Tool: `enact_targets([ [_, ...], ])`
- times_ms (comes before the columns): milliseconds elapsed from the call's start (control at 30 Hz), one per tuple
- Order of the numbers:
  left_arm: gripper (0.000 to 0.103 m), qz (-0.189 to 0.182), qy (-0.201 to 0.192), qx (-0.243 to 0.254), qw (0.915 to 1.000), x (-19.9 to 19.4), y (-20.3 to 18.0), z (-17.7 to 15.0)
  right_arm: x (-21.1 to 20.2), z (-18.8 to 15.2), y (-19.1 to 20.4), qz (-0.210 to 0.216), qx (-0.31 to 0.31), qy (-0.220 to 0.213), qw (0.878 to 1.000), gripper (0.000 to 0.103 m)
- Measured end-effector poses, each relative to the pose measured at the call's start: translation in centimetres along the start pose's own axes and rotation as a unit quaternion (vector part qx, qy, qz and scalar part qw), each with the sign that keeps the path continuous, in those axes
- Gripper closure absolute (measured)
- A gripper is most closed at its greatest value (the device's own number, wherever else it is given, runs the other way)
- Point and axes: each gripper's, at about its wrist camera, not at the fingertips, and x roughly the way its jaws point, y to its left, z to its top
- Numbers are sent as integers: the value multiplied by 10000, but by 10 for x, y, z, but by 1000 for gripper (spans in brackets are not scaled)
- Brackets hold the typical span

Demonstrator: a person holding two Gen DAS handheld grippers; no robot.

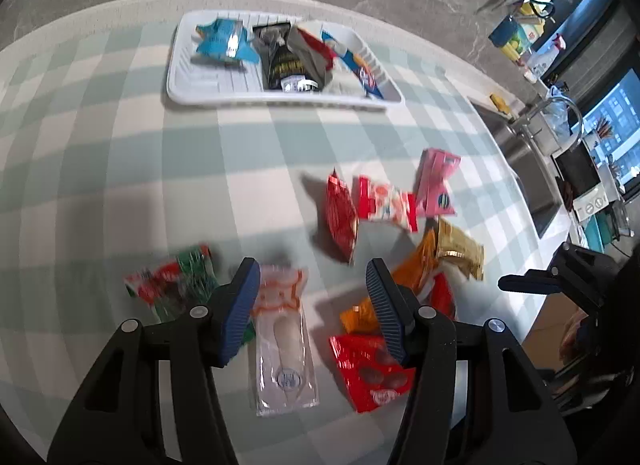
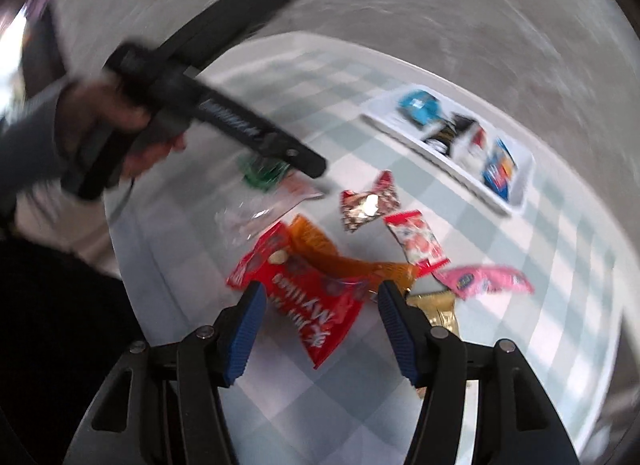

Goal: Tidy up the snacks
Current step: 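Move both tools back over the remaining snacks and grasp the red Mylikes bag with the right gripper, then grasp the clear white-orange cake packet with the left gripper while the right holds the Mylikes bag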

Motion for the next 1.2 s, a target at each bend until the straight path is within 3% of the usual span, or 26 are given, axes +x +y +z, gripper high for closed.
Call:
enact_targets([
  [133,50,52,96,-10,9999,5,-1,-10,11,3,19,-259,-729,93,9970,42],
  [333,50,136,219,1,9997,9,-1,-24,29,3,42,-598,-1747,266,9824,42],
  [567,50,196,331,-32,9993,13,4,-34,48,3,50,-671,-2114,488,9739,42],
  [700,50,216,381,-8,9990,15,7,-38,58,1,51,-592,-2046,691,9746,46],
  [800,50,219,400,9,9990,16,8,-41,59,-2,50,-362,-1795,814,9797,57],
  [1033,50,199,481,109,9986,17,7,-47,45,-16,35,-75,-760,751,9943,61],
  [1200,50,226,556,152,9981,23,5,-48,35,-28,22,47,-106,742,9972,64],
])
